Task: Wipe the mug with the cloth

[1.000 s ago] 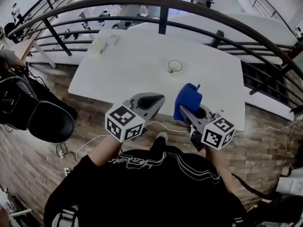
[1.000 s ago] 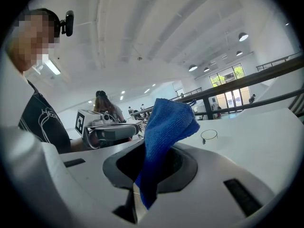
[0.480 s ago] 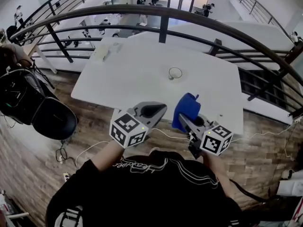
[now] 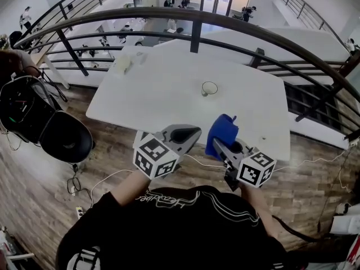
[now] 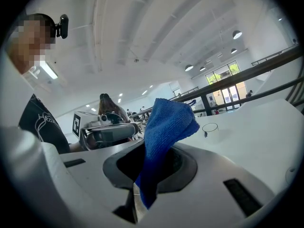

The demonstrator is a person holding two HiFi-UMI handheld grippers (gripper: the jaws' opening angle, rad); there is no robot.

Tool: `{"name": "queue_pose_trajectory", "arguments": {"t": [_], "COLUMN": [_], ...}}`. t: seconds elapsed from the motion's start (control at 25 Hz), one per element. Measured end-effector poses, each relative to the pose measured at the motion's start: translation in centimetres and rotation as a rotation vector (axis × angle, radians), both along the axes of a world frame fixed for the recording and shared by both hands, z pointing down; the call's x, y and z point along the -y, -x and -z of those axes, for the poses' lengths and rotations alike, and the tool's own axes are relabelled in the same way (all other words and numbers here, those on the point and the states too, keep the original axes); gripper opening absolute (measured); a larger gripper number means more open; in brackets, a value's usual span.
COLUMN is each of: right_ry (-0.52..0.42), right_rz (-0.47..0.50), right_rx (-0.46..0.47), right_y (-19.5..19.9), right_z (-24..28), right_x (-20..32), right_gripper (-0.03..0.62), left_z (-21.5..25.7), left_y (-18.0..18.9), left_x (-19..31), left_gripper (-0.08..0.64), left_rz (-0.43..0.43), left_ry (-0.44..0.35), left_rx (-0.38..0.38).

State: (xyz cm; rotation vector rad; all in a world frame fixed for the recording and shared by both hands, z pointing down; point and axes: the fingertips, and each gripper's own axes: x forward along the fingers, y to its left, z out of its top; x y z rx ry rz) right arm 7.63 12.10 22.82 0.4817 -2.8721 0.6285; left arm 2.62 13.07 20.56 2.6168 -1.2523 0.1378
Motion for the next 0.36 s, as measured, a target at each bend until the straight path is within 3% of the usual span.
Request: {"name": "queue_pose_trajectory", "arguments": {"t": [0.36], "right_ry": [-0.012], "right_rz": [-0.004], "right_rx": [0.016], "right_y": [-0.31], "right_z": [-0.02], "right_x": [0.9], "right_gripper": [0.051], "left_z": [-0.6], "left_y": [-0.21], "left_x": [0.31], "left_gripper": [0.008], "left_rz": [0.006], "left_ry": [0.004], "left_rx": [0.008]}}
